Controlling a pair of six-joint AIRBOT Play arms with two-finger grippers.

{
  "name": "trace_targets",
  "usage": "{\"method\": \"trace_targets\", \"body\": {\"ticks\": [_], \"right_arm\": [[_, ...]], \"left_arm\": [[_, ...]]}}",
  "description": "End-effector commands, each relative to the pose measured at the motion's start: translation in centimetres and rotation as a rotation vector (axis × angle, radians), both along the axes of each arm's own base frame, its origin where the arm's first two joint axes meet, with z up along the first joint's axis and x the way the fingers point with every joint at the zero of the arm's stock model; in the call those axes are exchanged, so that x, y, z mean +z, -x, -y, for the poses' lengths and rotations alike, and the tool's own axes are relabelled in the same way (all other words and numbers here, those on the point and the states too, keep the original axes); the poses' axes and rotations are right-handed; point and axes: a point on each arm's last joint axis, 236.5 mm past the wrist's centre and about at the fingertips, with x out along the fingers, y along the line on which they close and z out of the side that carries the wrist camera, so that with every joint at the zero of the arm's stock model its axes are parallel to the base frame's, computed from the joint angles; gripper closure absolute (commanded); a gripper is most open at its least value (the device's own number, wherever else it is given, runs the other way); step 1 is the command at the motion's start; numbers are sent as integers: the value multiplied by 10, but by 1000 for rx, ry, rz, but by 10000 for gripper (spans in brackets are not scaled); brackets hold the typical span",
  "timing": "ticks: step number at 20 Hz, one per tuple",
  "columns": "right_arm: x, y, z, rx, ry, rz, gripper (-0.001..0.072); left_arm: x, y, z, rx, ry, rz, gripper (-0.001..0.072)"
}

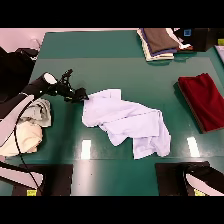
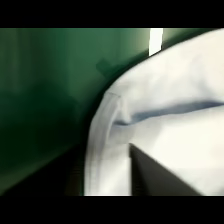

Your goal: Fold the shirts.

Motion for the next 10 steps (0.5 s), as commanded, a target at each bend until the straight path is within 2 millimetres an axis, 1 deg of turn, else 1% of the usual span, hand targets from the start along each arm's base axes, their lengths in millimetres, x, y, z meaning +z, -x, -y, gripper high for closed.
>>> {"method": "trace_targets", "body": {"ticks": [1,2,3,4,5,6,7,8,10], "right_arm": [[-1,0,0,0,0,-7,694],[-3,1,0,-3,-3,-16,693],[-6,2,0,-1,4,-28,693],[-13,5,1,5,21,-55,694],[-24,8,4,4,39,-89,693],[-41,10,13,-28,62,-141,694],[-63,11,27,-78,78,-205,694],[-92,15,46,-138,104,-289,693],[-155,25,87,-256,121,-466,693]], "left_arm": [[5,-2,14,-16,70,13,550],[12,-3,22,-30,107,26,647],[21,-4,28,-55,130,43,683],[34,-7,29,-82,130,71,683],[53,-13,27,-100,117,122,683],[74,-20,24,-113,93,184,684],[97,-26,20,-126,68,249,684],[121,-31,14,-139,34,318,683],[163,-36,5,-155,-22,429,683]]}}
